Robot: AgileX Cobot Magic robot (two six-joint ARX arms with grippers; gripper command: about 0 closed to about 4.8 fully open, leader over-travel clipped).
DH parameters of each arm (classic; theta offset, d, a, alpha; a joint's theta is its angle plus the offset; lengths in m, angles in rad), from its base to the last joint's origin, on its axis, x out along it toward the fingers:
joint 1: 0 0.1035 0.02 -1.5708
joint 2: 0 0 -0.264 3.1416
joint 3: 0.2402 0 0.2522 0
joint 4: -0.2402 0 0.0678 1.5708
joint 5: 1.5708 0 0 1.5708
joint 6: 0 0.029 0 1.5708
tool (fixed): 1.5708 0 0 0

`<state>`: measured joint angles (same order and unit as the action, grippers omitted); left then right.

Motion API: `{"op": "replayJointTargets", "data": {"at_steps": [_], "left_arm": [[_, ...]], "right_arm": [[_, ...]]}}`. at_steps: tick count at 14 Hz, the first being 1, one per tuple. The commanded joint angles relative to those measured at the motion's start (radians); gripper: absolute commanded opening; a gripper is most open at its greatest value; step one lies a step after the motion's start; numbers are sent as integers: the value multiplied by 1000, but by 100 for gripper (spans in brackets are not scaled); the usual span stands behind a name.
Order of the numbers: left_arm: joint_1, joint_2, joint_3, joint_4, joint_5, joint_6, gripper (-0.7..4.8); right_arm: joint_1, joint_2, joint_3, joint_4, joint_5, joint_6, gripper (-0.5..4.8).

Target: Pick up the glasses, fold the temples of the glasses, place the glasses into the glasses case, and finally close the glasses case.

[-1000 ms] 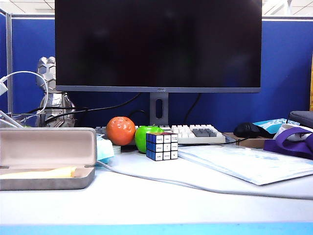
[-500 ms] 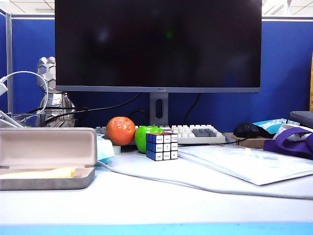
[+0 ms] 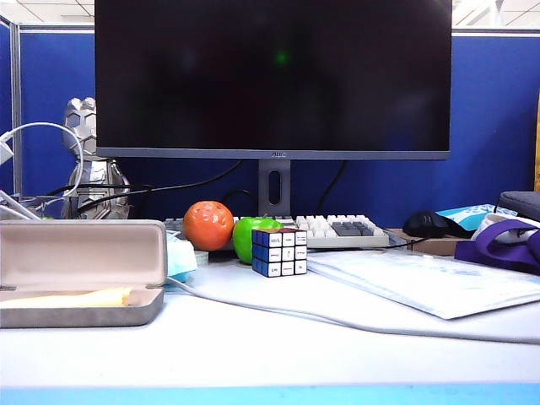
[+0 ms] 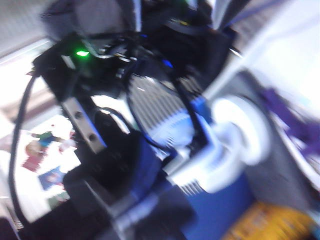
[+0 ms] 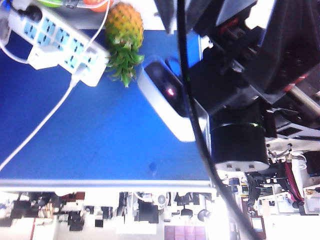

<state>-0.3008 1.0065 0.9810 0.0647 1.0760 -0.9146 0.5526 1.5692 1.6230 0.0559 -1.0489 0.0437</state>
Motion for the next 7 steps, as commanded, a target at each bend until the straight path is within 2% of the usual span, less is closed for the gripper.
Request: {"op": "replayJointTargets", "data": {"at_steps": [1,6,7], "left_arm": [[2,16,3,111,29,-231,192],[2,16,3,136,24,-249,192],[-28,22,3,147,17,-248,192]], "right_arm": [[11,-2,3,28,0,-22,-3],[13,3,3,72,21,-21,-3],[40,16,3,84,40,-22,-3]]}}
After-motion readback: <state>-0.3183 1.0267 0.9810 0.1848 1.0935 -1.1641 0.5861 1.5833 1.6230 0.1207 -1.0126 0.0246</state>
